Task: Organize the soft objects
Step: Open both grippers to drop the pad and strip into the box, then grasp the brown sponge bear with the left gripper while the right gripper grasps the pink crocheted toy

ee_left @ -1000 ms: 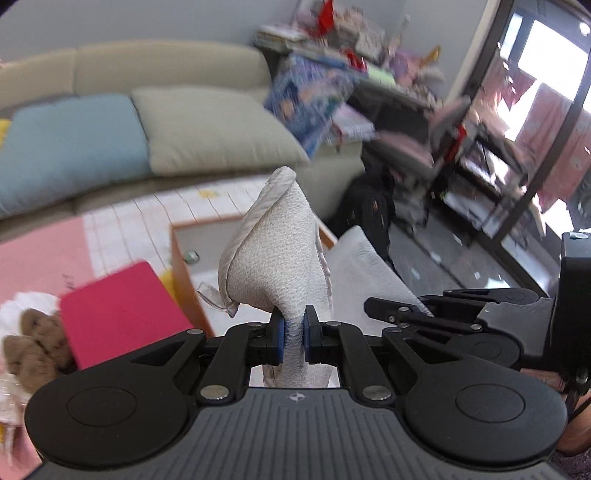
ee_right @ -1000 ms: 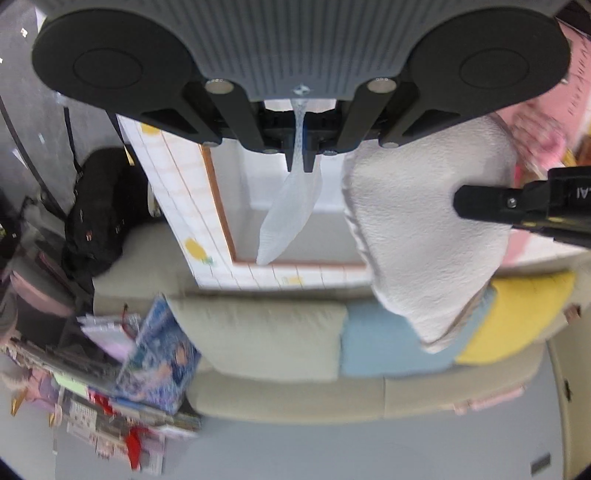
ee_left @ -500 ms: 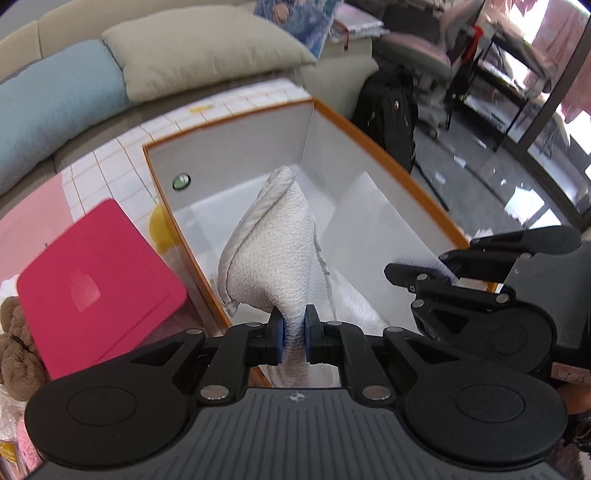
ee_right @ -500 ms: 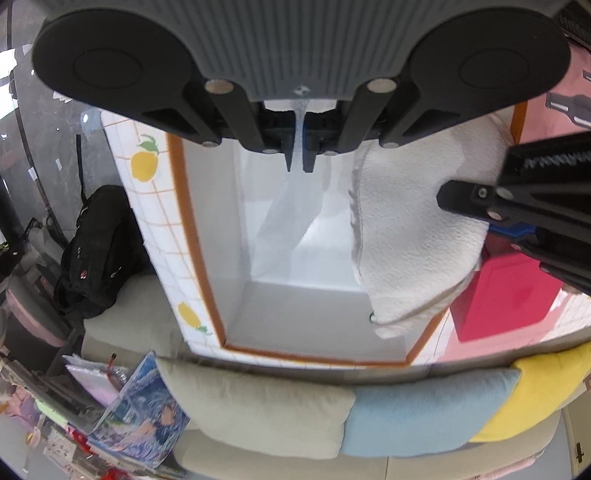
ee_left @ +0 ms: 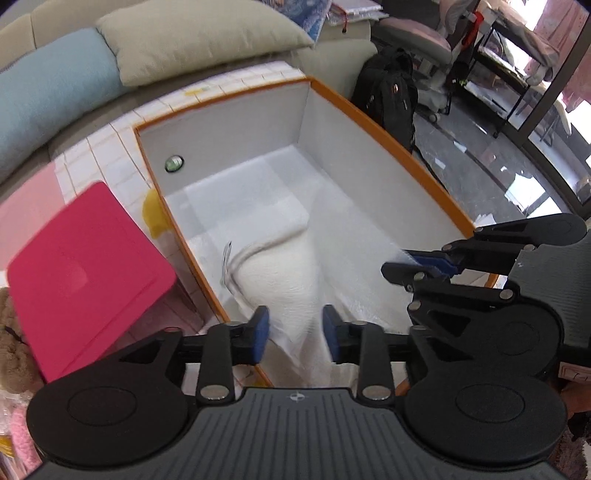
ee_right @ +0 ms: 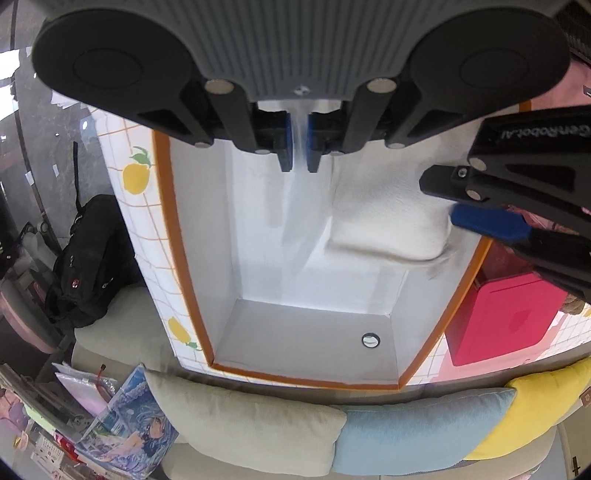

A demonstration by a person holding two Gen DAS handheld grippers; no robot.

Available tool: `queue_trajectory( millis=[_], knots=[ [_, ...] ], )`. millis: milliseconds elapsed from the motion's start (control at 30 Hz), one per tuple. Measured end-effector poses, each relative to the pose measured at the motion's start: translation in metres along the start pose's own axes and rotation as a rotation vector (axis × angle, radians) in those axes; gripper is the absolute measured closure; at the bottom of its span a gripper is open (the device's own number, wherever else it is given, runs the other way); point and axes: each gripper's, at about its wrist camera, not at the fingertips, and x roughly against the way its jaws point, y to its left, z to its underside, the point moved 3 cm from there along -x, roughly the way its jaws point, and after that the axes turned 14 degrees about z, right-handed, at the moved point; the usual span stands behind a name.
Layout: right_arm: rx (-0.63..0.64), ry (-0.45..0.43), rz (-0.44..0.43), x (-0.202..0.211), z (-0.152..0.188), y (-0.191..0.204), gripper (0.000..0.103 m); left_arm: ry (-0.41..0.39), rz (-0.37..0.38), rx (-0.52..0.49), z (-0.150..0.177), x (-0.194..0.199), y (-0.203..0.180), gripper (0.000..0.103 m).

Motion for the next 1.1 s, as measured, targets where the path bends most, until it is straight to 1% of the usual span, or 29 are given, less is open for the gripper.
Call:
queue_trajectory(
  millis=[33, 100, 267, 300, 400, 533, 667, 733, 800, 967, 1100],
  knots=[
    [0.001, -0.004, 0.000, 0.003, -0.001, -0.001, 0.087, -0.011, 0.006, -0.001, 0.000, 0.005, 0.000, 0.057],
    [0.000, -0.015, 0.004, 0.009, -0.002, -0.002, 0.079, -0.032, 0.017, -0.003, -0.002, 0.013, -0.002, 0.049],
    [-0.007, -0.056, 0.006, 0.029, -0.008, -0.008, 0.069, -0.103, 0.027, -0.017, -0.001, 0.040, -0.007, 0.042],
    [-0.011, -0.066, 0.007, 0.034, -0.010, -0.009, 0.065, -0.123, 0.028, -0.015, 0.000, 0.046, -0.007, 0.040],
    [-0.029, -0.102, 0.009, 0.050, -0.014, -0.011, 0.055, -0.193, 0.028, -0.017, 0.001, 0.066, -0.008, 0.038],
    [-0.046, -0.152, 0.001, 0.072, -0.017, -0.003, 0.046, -0.271, 0.025, -0.045, 0.009, 0.090, -0.012, 0.037],
    [-0.063, -0.194, -0.031, 0.092, -0.018, 0.011, 0.043, -0.313, -0.003, -0.062, 0.021, 0.108, -0.012, 0.037],
    [-0.081, -0.202, -0.030, 0.099, -0.017, 0.020, 0.038, -0.336, -0.006, -0.042, 0.028, 0.116, -0.007, 0.037],
    [-0.106, -0.209, -0.032, 0.105, -0.014, 0.028, 0.036, -0.359, -0.002, -0.020, 0.037, 0.124, -0.001, 0.037],
    [-0.133, -0.238, -0.040, 0.114, -0.005, 0.054, 0.035, -0.405, -0.023, 0.038, 0.064, 0.139, 0.020, 0.037],
    [-0.155, -0.240, -0.096, 0.117, 0.004, 0.075, 0.034, -0.421, -0.070, 0.085, 0.093, 0.148, 0.039, 0.037]
  ],
)
